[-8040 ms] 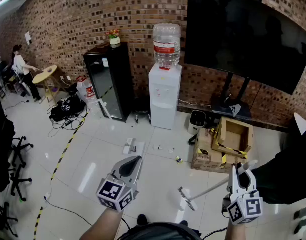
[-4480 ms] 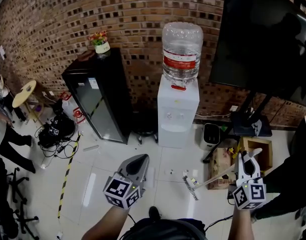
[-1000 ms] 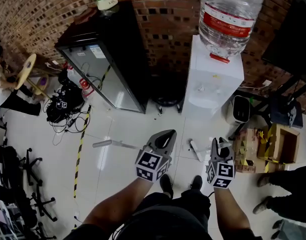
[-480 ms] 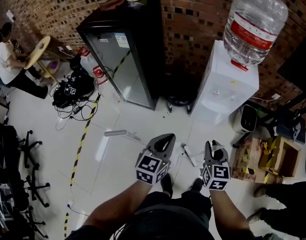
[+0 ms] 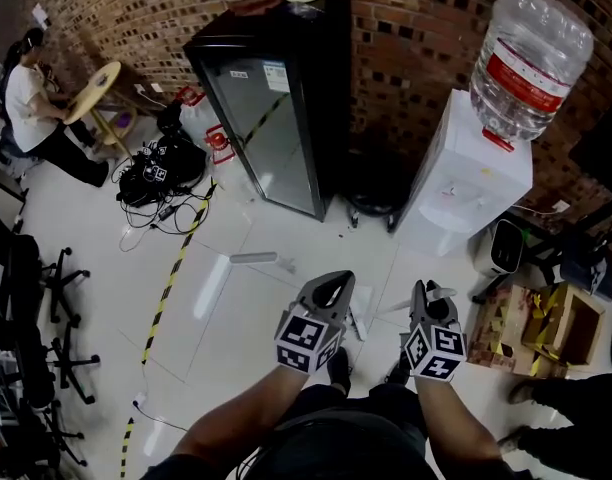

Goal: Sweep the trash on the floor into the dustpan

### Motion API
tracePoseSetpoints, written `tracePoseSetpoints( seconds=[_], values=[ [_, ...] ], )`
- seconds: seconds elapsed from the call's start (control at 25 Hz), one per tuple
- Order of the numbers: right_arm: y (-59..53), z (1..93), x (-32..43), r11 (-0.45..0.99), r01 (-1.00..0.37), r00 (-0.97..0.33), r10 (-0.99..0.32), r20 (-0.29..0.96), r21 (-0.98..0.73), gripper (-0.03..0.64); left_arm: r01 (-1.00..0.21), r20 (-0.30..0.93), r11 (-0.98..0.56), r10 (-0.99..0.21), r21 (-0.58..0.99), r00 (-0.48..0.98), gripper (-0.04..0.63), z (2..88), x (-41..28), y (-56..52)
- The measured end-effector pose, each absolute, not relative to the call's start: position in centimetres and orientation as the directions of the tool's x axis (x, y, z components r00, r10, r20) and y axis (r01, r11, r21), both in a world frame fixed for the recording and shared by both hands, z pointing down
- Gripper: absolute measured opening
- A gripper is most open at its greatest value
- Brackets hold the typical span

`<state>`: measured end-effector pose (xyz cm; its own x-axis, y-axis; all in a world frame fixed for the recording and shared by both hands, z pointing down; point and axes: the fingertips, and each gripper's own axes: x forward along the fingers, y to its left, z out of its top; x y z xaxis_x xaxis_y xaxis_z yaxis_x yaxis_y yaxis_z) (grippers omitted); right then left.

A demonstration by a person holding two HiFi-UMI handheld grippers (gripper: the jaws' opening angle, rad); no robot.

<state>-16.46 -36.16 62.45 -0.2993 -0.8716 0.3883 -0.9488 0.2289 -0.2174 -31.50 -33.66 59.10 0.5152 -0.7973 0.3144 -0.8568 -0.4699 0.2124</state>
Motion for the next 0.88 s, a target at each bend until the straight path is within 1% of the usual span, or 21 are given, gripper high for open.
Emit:
tracePoseSetpoints(
  seconds=[0.12,0.24,0.32,0.68,0.88],
  values=[
    [-35.4,61.7,-15.9,0.167,-0.959,-0.247,-0.887,0.389,-0.229,0.098,-0.853,0.306,-0.476,-0.797,0.213,0.521,0.008,58.7,-32.0,-33.0],
    [-34.7,60.5,-14.2,0.072,-0.964,-0.172,-0.905,0.39,-0.257,0.101,-0.846,0.29,-0.486,-0.796,0.219,0.532,0.008,58.0,-32.0,-32.8],
    [-34.5,59.6,-12.9,0.038,-0.963,-0.142,-0.914,0.38,-0.267,0.101,-0.838,0.278,-0.501,-0.791,0.219,0.545,0.008,57.5,-31.4,-32.8],
    [-32.4,55.5,-6.7,-0.064,-0.954,-0.038,-0.943,0.332,-0.291,0.1,-0.785,0.222,-0.589,-0.753,0.194,0.62,0.008,54.7,-27.1,-33.4],
    [-31.7,51.5,-3.5,-0.046,-0.958,-0.033,-0.962,0.27,-0.282,0.1,-0.75,0.196,-0.643,-0.724,0.154,0.661,0.008,52.0,-23.4,-33.5]
  ],
)
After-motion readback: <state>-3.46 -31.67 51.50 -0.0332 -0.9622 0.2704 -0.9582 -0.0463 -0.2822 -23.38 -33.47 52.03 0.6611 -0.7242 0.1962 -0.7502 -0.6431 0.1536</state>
